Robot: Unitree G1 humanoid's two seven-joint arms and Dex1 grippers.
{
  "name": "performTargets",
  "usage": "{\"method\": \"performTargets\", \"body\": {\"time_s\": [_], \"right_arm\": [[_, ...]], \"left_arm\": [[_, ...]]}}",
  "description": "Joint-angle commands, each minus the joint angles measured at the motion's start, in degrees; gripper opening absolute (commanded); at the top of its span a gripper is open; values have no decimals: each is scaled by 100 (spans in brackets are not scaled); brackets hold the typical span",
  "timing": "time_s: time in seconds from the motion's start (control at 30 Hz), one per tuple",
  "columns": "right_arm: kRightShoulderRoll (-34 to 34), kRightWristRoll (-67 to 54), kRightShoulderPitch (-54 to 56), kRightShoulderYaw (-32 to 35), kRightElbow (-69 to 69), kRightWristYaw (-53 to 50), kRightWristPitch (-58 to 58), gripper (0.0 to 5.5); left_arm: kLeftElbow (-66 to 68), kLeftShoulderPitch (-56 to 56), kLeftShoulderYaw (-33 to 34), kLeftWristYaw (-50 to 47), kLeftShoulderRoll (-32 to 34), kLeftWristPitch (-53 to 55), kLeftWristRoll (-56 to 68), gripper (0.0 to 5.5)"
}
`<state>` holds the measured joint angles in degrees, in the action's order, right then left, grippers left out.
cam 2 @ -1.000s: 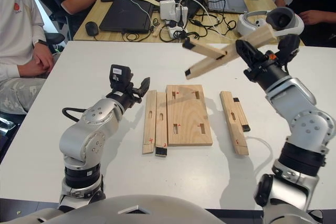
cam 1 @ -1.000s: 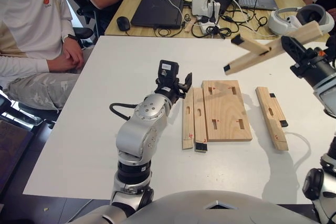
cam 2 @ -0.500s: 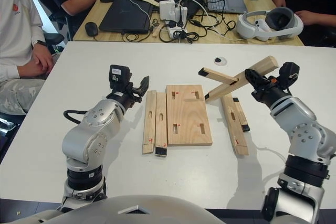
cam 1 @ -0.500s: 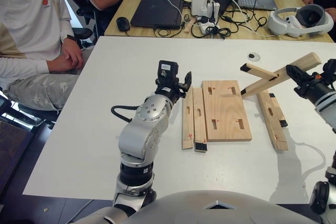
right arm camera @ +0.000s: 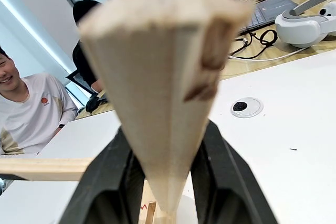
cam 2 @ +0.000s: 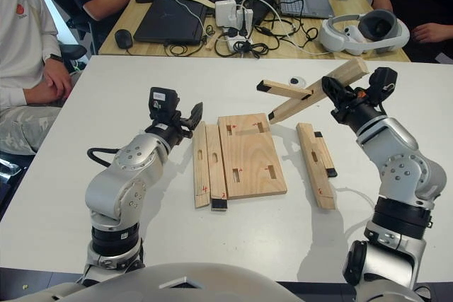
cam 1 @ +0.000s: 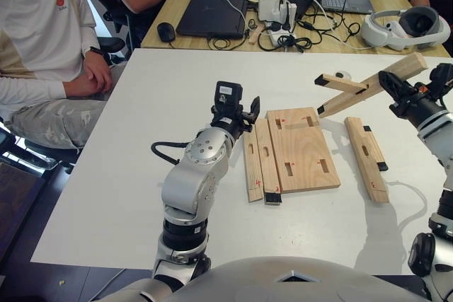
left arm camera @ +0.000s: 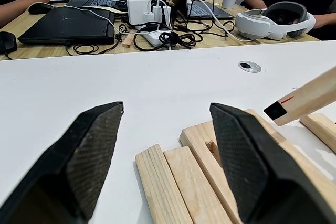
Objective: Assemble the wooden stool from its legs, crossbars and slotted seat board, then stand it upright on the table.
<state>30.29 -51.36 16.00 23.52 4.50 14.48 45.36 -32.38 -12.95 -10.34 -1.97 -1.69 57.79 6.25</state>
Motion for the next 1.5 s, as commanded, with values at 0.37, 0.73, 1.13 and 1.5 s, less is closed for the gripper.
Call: {"method": "performTargets", "body": {"time_s": [0.37,0.73,1.13,1.5], "right_arm": [[29,-91,-97,-183,460,167,636,101],[139,-298,-126,111,700,70,1008,101],[-593,-276,286,-64,403,-480,939,101],[109,563,550,-850,258,228,834,100]], "left_arm": [[192,-35,-68,-192,-230,-224,-146,306],[152,22,-88,-238,-256,-244,-159,306],[186,-113,35,-235,-231,-153,-122,306],[162,-151,160,-345,-286,-156,-200,306]]}}
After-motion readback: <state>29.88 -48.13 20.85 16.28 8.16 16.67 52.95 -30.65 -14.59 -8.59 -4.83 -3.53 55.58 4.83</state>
